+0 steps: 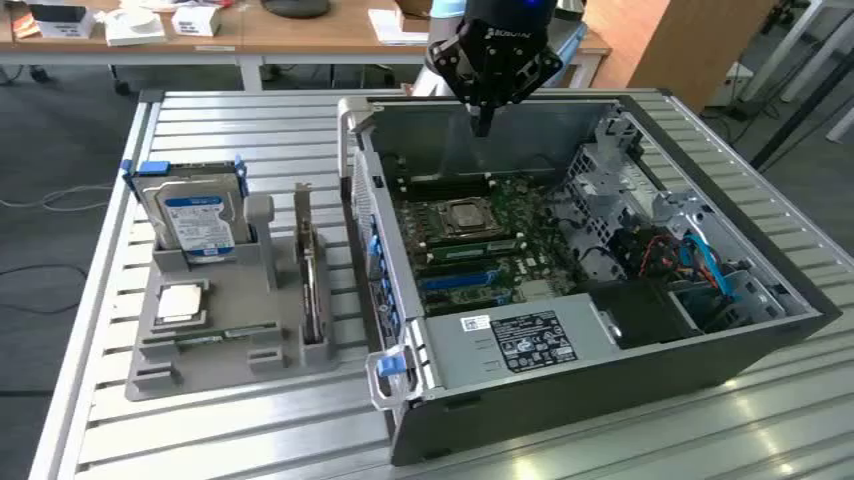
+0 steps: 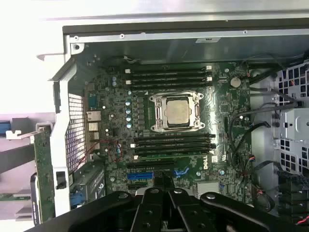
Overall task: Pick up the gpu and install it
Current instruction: 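Reach for the gpu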
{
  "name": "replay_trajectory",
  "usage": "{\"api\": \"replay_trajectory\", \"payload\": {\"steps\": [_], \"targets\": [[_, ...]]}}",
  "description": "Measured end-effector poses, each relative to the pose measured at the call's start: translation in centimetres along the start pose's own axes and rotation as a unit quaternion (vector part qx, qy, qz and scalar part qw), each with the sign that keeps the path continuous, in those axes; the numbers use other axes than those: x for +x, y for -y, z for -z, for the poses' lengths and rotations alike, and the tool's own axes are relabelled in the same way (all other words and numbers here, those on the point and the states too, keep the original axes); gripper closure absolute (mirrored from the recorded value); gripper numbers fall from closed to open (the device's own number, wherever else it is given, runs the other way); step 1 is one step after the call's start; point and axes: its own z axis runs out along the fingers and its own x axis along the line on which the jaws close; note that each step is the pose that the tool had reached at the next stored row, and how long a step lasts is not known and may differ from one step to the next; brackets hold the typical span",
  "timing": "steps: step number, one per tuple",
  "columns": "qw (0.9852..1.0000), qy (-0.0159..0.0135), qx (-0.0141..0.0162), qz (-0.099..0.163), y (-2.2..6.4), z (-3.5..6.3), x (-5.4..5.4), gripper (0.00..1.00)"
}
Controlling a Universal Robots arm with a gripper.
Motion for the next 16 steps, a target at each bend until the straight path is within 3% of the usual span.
{"api": "replay_trajectory", "payload": {"steps": [16], "targets": [[1.0000,-0.0001,0.0001,0.000,0.04,-0.02,0.50,0.89]]}}
